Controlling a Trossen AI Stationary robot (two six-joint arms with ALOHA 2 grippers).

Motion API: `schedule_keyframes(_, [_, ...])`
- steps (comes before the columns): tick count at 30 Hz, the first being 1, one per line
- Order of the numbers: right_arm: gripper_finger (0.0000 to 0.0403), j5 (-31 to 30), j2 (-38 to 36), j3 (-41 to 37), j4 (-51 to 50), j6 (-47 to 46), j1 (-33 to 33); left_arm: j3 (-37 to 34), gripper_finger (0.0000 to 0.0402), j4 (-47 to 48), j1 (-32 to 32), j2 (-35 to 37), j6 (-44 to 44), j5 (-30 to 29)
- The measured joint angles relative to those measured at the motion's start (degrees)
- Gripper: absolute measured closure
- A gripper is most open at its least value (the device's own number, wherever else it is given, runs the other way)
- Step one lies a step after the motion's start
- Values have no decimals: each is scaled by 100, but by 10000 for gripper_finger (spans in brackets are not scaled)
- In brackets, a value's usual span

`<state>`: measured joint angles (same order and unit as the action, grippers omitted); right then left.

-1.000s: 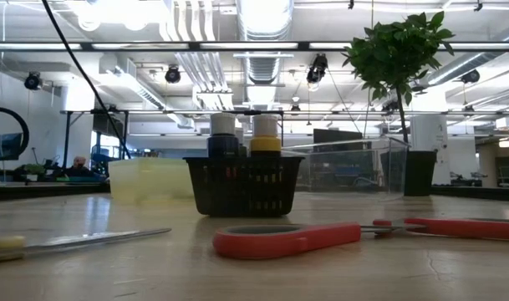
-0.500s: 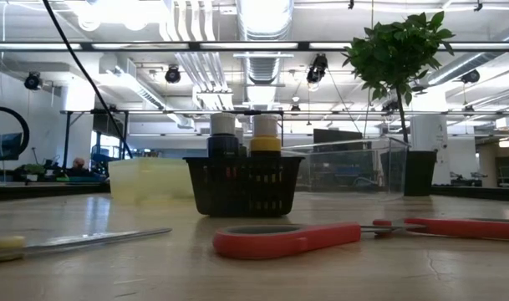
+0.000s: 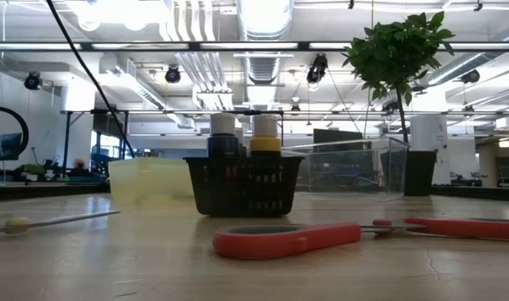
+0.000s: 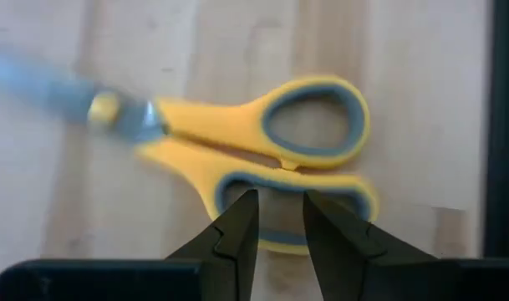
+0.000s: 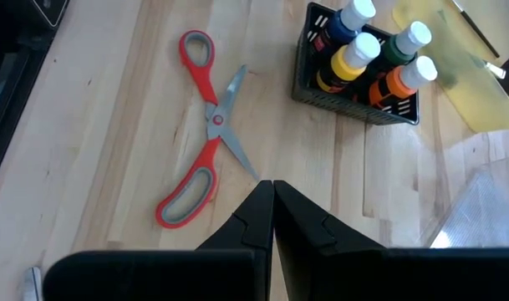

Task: Pick & Place Paint Supplies
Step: Put the yellow scissors into the transparent bin

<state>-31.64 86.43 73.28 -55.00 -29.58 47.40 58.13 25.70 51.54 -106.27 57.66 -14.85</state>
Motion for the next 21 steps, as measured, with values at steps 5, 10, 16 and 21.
schedule_keyframes(5, [394, 7, 0, 2, 15, 0, 0, -4, 296, 571, -38, 3, 306, -25])
schedule_keyframes(10, [394, 15, 0, -2, 35, 0, 0, 0, 296, 1084, -38, 59, 395, 13])
schedule_keyframes(16, [394, 15, 0, -13, 56, 0, 9, -56, 296, 2125, -40, 293, 393, 34])
schedule_keyframes(21, [394, 15, 0, -18, 96, 0, 9, -76, 296, 2571, -43, 349, 9, 120])
